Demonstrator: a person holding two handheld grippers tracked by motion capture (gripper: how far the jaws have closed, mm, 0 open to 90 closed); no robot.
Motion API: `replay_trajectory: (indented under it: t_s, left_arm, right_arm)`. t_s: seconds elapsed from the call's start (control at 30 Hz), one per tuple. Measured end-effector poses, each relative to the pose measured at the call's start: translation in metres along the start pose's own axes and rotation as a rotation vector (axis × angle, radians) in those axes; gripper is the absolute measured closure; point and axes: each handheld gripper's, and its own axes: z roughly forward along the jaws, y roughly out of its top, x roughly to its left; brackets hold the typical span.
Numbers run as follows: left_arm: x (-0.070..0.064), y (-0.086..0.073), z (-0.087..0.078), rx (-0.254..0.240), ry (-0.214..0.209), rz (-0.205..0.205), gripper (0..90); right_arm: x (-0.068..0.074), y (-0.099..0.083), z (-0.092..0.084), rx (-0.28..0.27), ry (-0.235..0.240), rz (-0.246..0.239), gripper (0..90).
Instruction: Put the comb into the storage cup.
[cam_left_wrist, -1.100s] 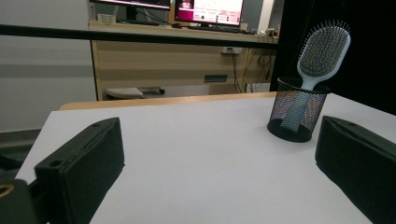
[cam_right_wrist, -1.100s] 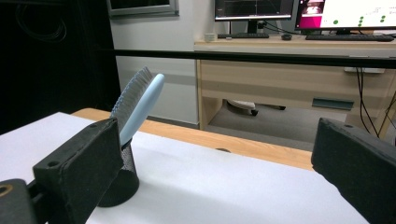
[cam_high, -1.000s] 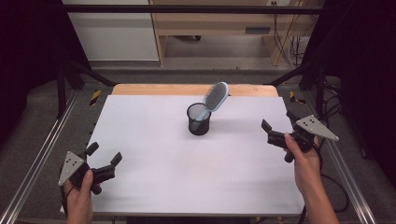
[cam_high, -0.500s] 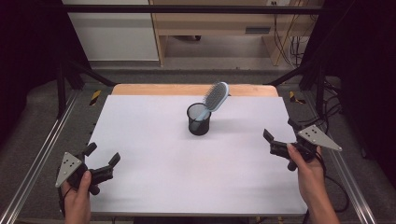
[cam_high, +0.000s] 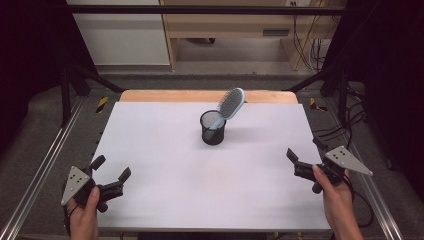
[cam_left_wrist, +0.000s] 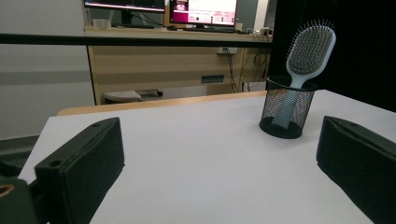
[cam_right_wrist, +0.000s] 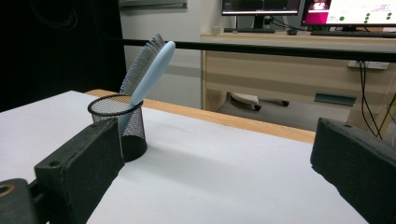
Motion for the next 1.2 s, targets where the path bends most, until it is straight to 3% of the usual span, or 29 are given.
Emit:
replay_trajectory:
  t_s: [0.3, 0.67, 1.2]
  left_arm:
    - [0.000, 0.001, -0.002, -0.010, -0.010, -0.002, 0.9]
    - [0.003, 0.001, -0.003, -0.015, -0.009, -0.003, 0.9]
    - [0.004, 0.001, -0.003, -0.018, -0.013, 0.004, 0.9]
  right_arm:
    - [-0.004, -0.009, -0.017, -0.018, -0.019, 0.019, 3.0]
    - [-0.003, -0.025, -0.022, -0.014, -0.026, 0.016, 3.0]
    - [0.005, -0.045, -0.021, -0.003, 0.016, 0.011, 2.7]
